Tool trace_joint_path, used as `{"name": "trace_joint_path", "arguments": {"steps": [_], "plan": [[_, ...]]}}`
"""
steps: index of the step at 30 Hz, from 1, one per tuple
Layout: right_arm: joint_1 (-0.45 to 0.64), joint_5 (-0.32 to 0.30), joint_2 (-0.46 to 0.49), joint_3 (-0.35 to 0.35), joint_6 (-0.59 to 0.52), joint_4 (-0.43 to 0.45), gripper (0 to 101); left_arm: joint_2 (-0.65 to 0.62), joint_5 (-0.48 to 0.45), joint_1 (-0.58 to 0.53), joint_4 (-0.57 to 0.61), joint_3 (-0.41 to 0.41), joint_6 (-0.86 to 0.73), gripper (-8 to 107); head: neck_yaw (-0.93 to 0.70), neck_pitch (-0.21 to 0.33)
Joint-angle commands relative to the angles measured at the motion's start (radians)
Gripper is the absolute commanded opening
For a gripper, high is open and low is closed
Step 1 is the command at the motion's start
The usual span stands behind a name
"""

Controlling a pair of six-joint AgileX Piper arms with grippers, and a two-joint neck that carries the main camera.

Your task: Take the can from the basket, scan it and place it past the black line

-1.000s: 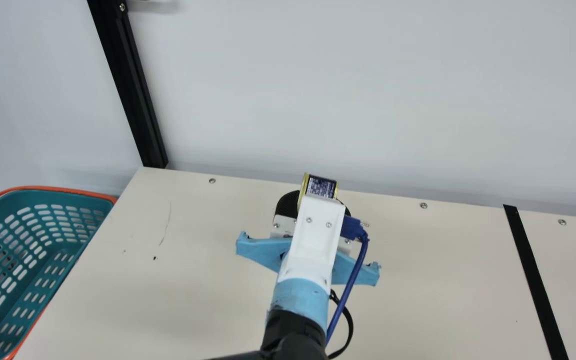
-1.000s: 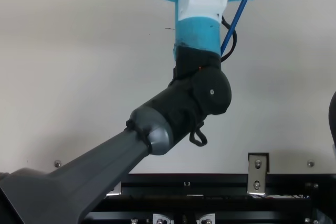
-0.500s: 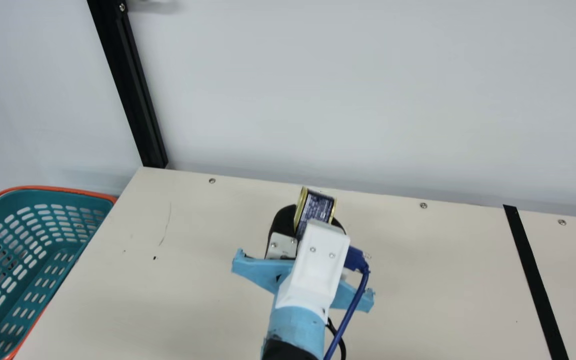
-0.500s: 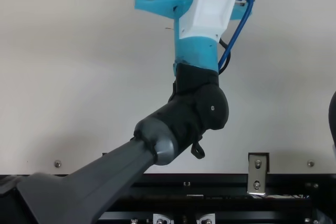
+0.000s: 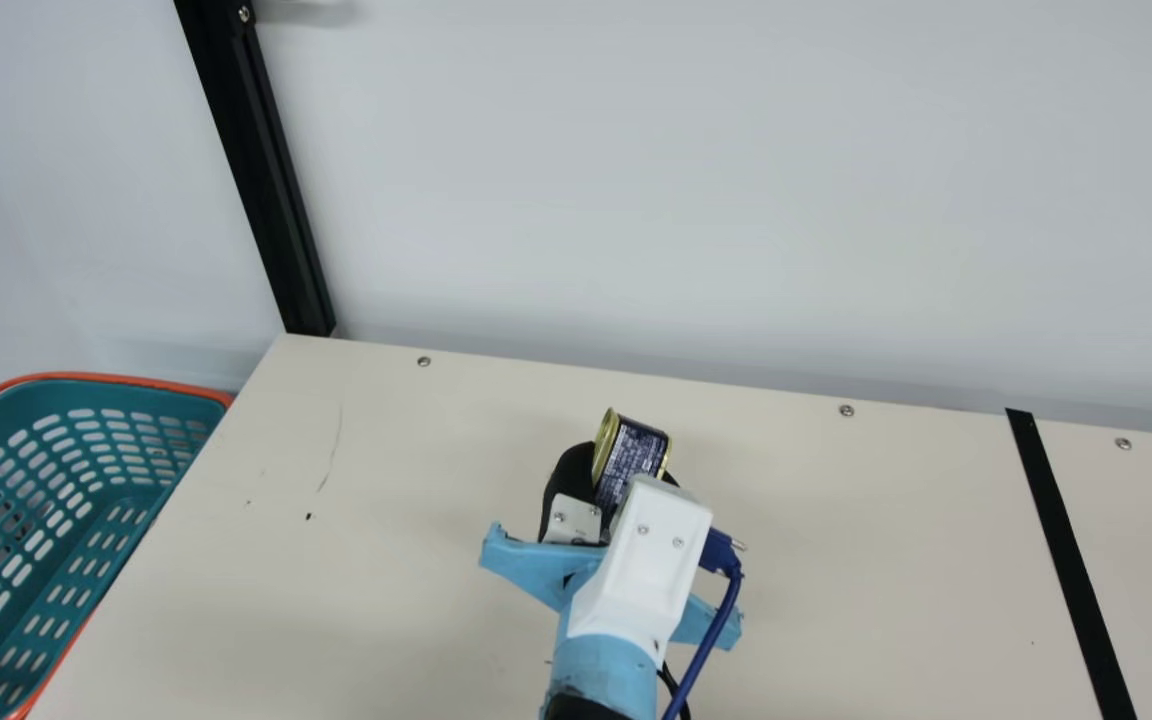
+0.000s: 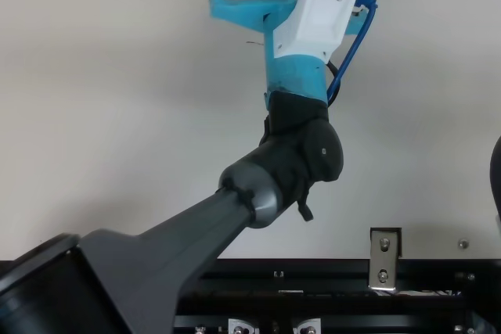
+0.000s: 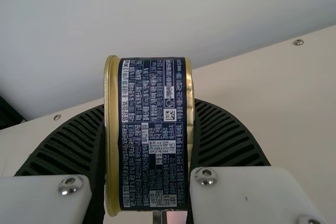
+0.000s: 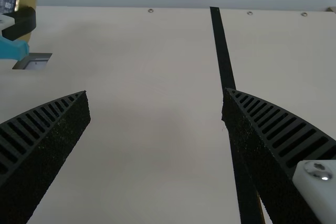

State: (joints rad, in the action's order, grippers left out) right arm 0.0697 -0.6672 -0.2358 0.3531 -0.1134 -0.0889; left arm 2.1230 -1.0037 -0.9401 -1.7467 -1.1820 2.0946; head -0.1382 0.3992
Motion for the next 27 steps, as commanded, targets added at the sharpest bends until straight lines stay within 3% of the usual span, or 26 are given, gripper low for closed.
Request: {"name": "trace_joint_path", "arguments": {"steps": [1, 27], "plan": [[0.000, 0.000, 0.000, 0.000, 0.000, 0.000, 101, 0.012, -0.005, -0.002, 0.002, -0.011, 0.000, 10, 0.008, 0.037], [0.000, 0.000, 0.000, 0.000, 0.000, 0.000, 101, 0.123, 0.002, 0.040, 0.078, -0.176, 0.000, 10, 0.008, 0.037]]}}
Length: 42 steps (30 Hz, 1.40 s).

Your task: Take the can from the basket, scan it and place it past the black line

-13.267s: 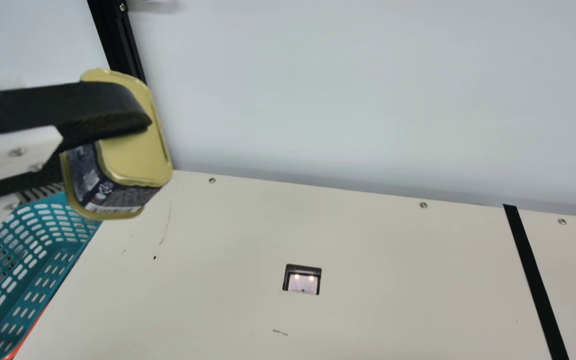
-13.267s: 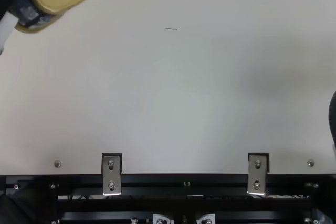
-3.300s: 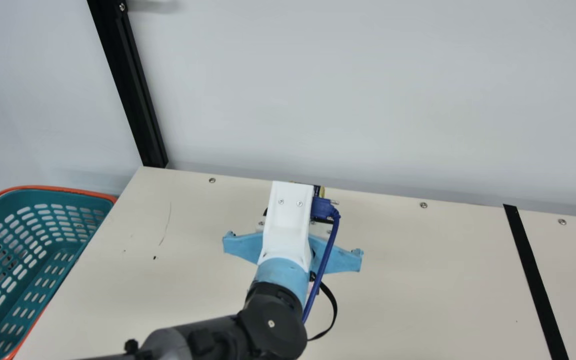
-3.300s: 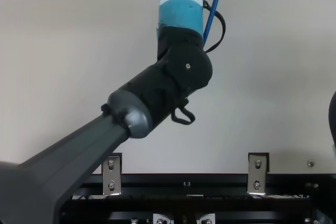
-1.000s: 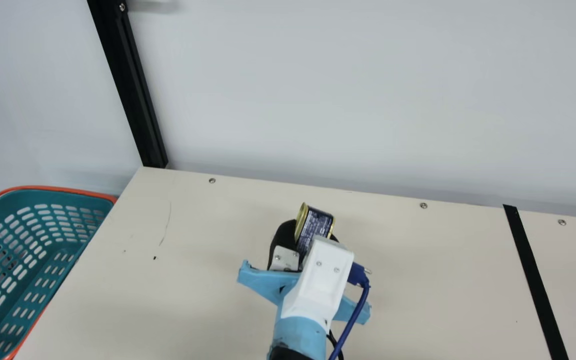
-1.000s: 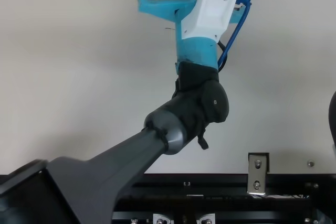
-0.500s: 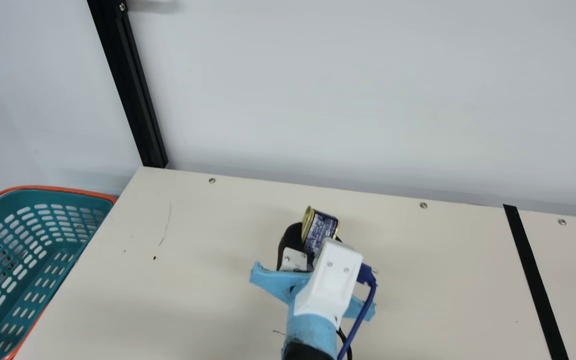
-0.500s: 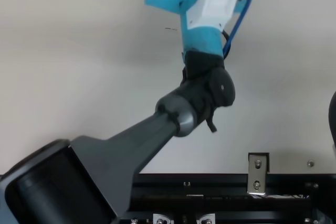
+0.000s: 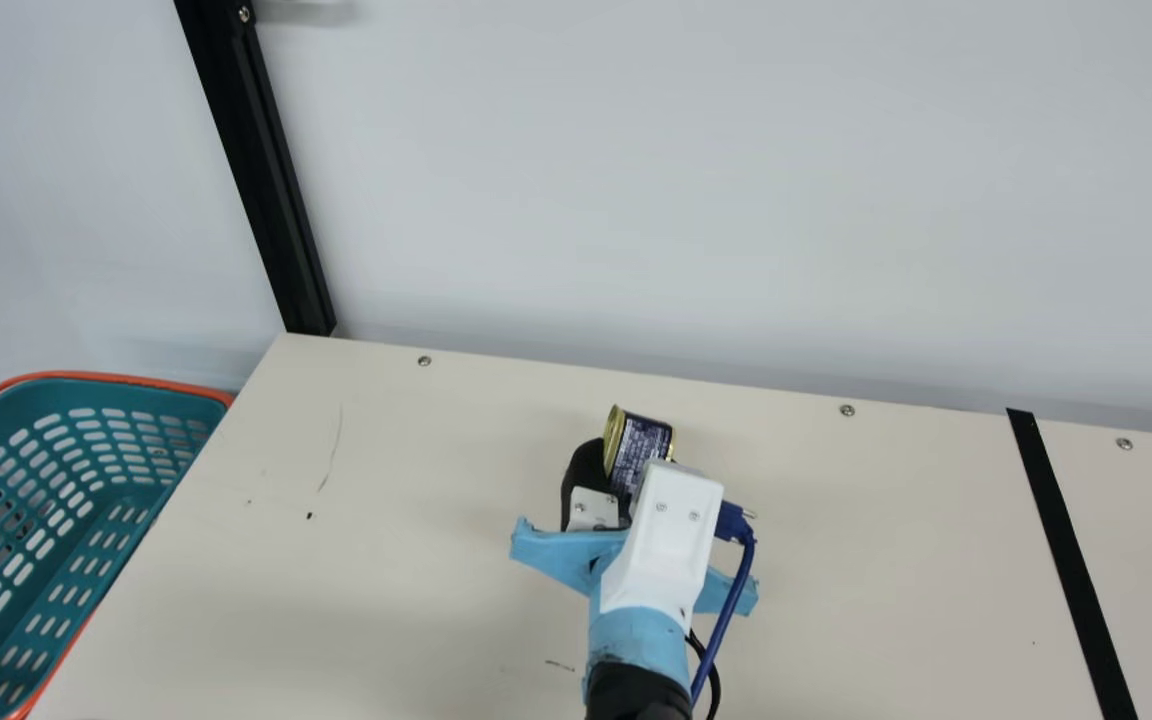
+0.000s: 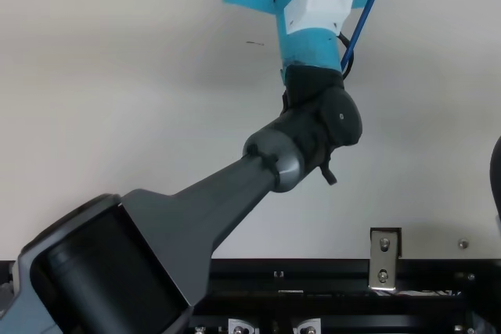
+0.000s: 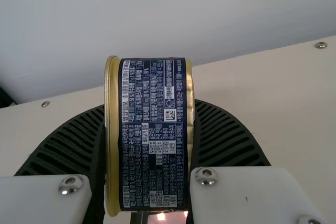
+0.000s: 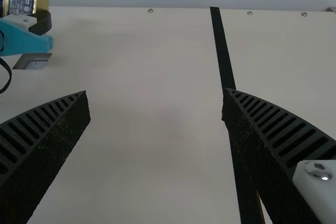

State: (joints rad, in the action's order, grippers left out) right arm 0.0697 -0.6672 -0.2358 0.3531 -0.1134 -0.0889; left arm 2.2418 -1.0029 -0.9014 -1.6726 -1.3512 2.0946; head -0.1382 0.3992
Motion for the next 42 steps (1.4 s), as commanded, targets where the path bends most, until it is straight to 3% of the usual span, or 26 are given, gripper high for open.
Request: {"name": "trace_joint_path", "arguments": {"steps": [1, 26, 42], "plan": [[0.000, 0.000, 0.000, 0.000, 0.000, 0.000, 101, 0.004, 0.001, 0.001, 0.009, -0.010, 0.000, 10, 0.008, 0.037], [0.000, 0.000, 0.000, 0.000, 0.000, 0.000, 101, 0.097, -0.025, 0.043, 0.133, -0.164, 0.000, 10, 0.008, 0.037], [0.000, 0.000, 0.000, 0.000, 0.000, 0.000, 101, 0.124, -0.046, 0.016, 0.122, -0.153, 0.000, 10, 0.008, 0.037]]}}
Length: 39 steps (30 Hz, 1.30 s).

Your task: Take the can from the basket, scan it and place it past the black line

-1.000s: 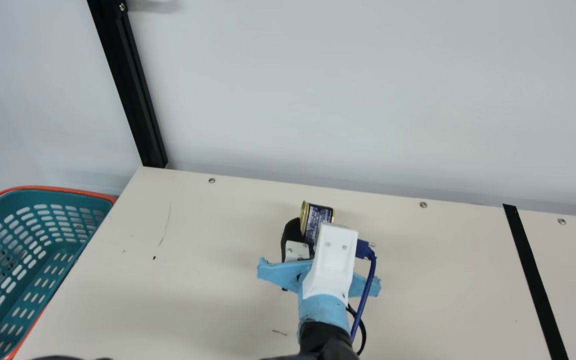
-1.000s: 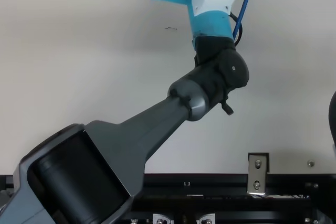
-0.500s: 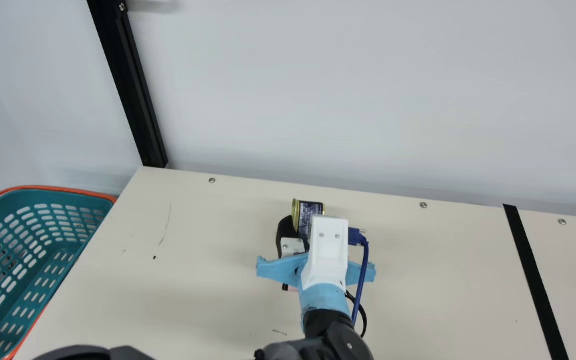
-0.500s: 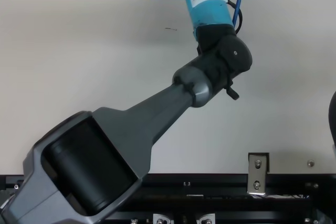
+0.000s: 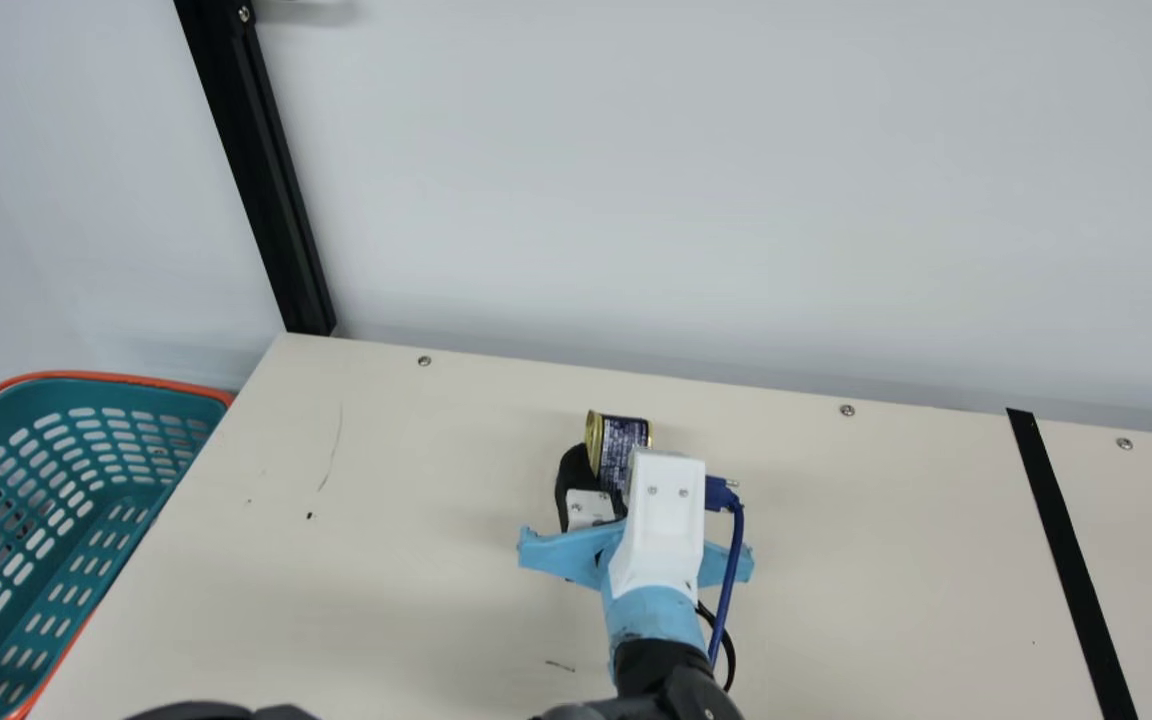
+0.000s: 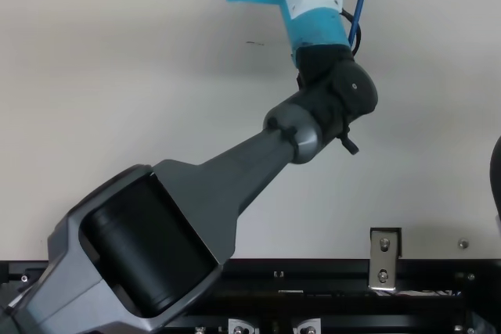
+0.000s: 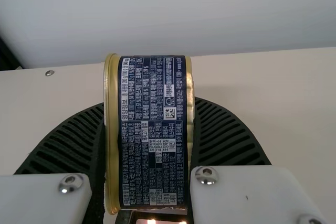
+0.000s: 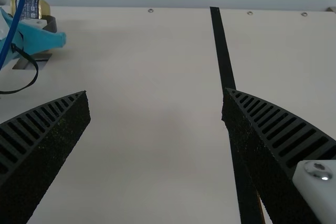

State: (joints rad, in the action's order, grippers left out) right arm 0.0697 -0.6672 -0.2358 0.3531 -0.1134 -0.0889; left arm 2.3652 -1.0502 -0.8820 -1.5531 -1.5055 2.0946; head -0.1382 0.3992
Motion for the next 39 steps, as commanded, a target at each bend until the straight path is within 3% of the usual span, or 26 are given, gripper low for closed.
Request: {"name": "trace_joint_path", "arguments": {"steps": [1, 12, 26, 32, 39], "plan": [[0.000, 0.000, 0.000, 0.000, 0.000, 0.000, 101, 0.000, 0.000, -0.006, 0.001, 0.005, 0.000, 10, 0.008, 0.037], [0.000, 0.000, 0.000, 0.000, 0.000, 0.000, 101, 0.007, -0.031, -0.031, -0.046, -0.031, 0.000, 10, 0.008, 0.037], [0.000, 0.000, 0.000, 0.000, 0.000, 0.000, 101, -0.004, -0.170, -0.083, -0.156, -0.123, 0.000, 10, 0.008, 0.037], [0.000, 0.000, 0.000, 0.000, 0.000, 0.000, 101, -0.038, -0.170, -0.064, -0.166, -0.090, 0.000, 10, 0.008, 0.037], [0.000, 0.000, 0.000, 0.000, 0.000, 0.000, 101, -0.147, -0.170, -0.055, -0.143, 0.017, 0.000, 10, 0.008, 0.037]]}}
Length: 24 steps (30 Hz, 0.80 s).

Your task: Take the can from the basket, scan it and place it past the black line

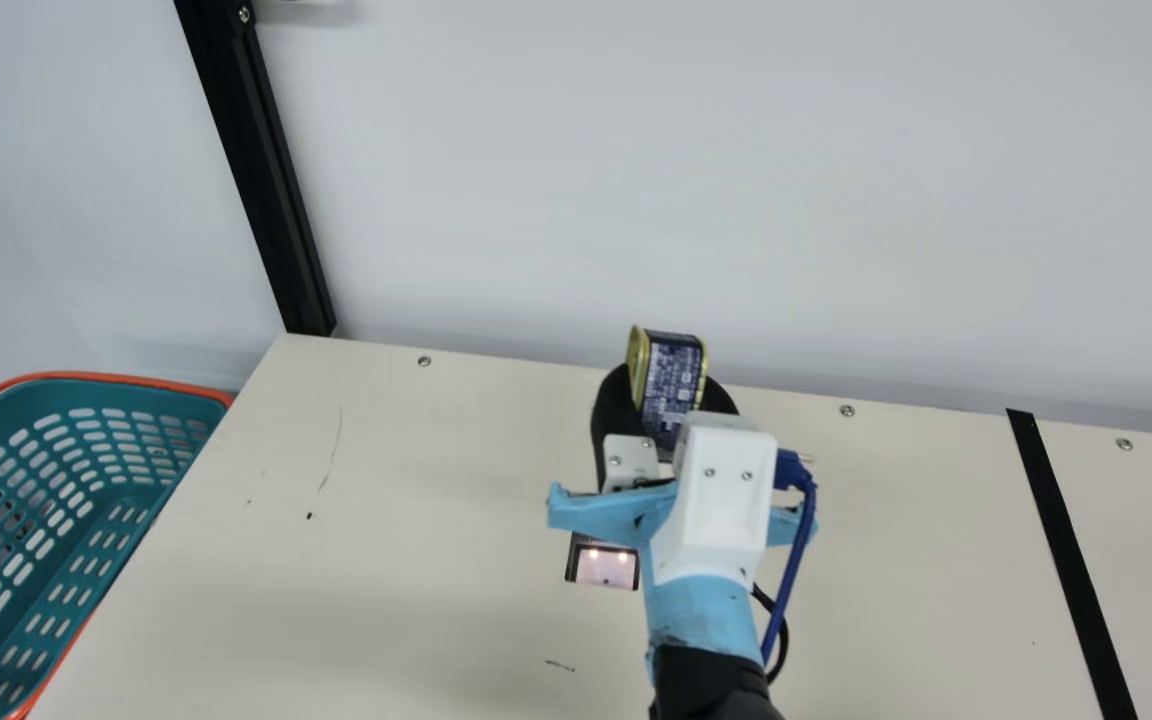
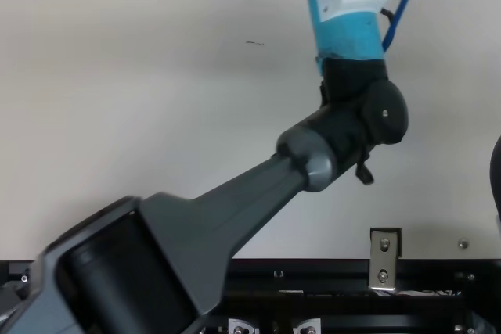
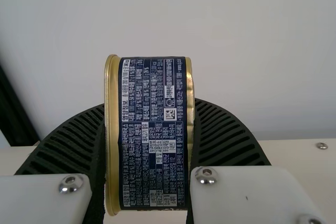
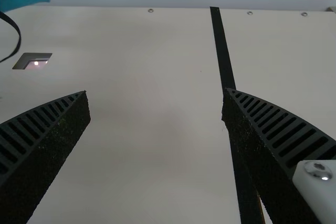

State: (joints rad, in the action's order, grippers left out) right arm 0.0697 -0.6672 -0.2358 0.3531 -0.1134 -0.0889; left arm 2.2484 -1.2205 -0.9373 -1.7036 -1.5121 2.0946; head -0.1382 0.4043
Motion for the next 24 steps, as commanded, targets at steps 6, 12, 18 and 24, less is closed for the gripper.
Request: {"name": "trace_joint_path", "arguments": {"steps": [6, 12, 18, 24], "plan": [[0.000, 0.000, 0.000, 0.000, 0.000, 0.000, 101, -0.195, 0.001, -0.034, 0.106, 0.111, 0.000, 10, 0.008, 0.032], [0.000, 0.000, 0.000, 0.000, 0.000, 0.000, 101, -0.447, 0.022, -0.080, 0.211, 0.267, 0.000, 10, 0.008, 0.032], [0.000, 0.000, 0.000, 0.000, 0.000, 0.000, 101, -0.733, 0.139, -0.047, 0.274, 0.499, 0.000, 10, 0.008, 0.032], [0.000, 0.000, 0.000, 0.000, 0.000, 0.000, 101, -0.962, 0.258, -0.002, 0.276, 0.751, 0.000, 10, 0.008, 0.032]]}}
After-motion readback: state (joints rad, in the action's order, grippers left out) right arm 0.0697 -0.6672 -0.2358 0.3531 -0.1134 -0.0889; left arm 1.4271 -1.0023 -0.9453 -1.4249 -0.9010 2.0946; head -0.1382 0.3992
